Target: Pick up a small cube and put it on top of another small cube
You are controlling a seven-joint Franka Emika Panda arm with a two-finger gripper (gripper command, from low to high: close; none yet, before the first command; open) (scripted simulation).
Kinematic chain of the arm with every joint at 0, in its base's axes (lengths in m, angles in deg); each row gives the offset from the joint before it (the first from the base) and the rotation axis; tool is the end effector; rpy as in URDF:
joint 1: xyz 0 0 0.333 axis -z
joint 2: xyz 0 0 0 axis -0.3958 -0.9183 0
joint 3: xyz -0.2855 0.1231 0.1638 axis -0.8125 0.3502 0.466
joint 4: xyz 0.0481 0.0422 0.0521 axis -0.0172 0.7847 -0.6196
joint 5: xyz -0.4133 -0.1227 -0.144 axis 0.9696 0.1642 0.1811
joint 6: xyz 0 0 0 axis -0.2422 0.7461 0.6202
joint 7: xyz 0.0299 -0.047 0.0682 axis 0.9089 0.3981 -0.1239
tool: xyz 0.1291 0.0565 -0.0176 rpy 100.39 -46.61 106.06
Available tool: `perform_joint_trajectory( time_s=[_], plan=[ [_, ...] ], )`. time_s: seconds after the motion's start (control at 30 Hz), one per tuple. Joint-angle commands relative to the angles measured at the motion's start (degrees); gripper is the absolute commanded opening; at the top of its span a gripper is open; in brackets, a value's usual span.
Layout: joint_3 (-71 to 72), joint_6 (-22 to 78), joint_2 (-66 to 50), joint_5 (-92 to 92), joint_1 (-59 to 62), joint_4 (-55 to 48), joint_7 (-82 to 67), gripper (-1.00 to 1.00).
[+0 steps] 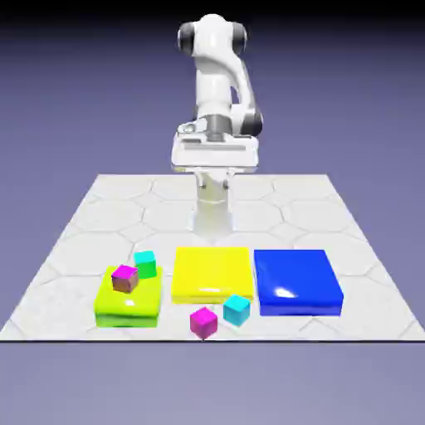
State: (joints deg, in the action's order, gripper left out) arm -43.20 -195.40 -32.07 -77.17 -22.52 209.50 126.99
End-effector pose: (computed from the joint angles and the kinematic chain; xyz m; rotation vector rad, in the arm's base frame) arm 0.4535 0.0045 0.4142 -2.4969 1.0069 -0.9968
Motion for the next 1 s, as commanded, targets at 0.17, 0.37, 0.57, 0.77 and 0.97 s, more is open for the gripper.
perform_joint_trajectory(
  time_s=[0.17, 0.37, 0.57, 0.77, 0.97],
  plan=[
    [6.2, 5.2, -12.5, 4.9, 7.4, -6.3, 14.6, 0.00],
    [12.4, 10.4, -24.9, 9.8, 14.8, -12.6, 29.2, 0.00],
    [18.7, 15.6, -37.4, 14.6, 22.2, -18.9, 43.8, 0.00],
    [24.9, 20.7, -49.8, 19.5, 29.6, -25.2, 58.4, 0.00],
    [18.8, 15.3, -59.3, 26.3, 25.0, -28.2, 64.5, 0.00]
  ],
)
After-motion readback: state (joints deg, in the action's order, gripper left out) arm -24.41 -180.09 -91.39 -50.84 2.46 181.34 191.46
